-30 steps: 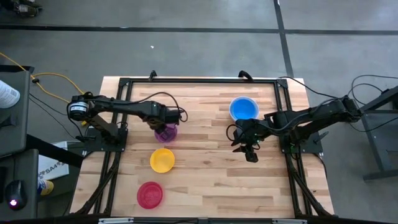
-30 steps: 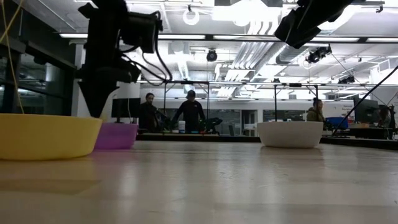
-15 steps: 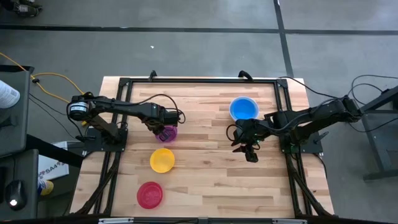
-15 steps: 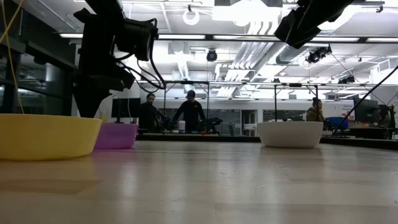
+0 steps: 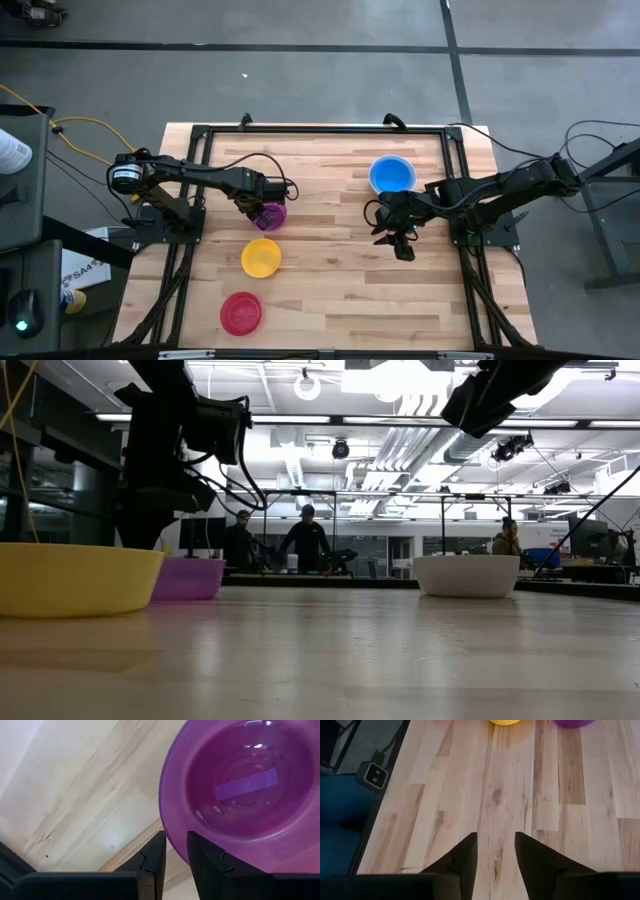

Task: Nest bowls inside each other
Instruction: Stack the purple bowl on the blue bowl

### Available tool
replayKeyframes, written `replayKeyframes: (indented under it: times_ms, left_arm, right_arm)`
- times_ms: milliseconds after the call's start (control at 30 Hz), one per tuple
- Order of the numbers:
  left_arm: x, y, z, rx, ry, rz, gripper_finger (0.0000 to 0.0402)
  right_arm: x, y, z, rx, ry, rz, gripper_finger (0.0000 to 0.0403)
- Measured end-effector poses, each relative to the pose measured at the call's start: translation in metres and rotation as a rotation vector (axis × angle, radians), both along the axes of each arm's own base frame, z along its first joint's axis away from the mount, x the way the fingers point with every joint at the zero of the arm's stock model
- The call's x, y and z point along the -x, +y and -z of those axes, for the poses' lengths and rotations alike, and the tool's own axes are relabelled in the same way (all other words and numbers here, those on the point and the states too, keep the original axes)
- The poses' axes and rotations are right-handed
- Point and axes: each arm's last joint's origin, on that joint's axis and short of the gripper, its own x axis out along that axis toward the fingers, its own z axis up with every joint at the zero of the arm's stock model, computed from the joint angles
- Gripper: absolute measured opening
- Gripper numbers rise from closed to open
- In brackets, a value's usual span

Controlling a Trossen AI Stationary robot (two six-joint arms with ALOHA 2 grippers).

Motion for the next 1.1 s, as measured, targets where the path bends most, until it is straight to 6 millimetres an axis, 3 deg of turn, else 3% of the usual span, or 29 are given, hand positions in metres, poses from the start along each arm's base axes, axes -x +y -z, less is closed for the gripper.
replayKeyframes:
  times_ms: [500,867,1100]
  left_arm:
    - [-0.005,0.002,0.0,-0.037,-0.047,0.022,0.0077]
    - [-0.003,0.025,0.0,-0.011,-0.067,-0.025,0.0075]
    - [-0.006,0.024,-0.001,0.03,-0.104,-0.019,0.001]
  right_arm:
    - [-0.001,0.0,-0.001,-0.002,-0.009,0.0,0.0125]
    - [-0.001,0.0,-0.001,-0.007,-0.008,-0.004,0.0125]
    - [-0.001,0.0,-0.001,-0.007,-0.008,-0.004,0.0125]
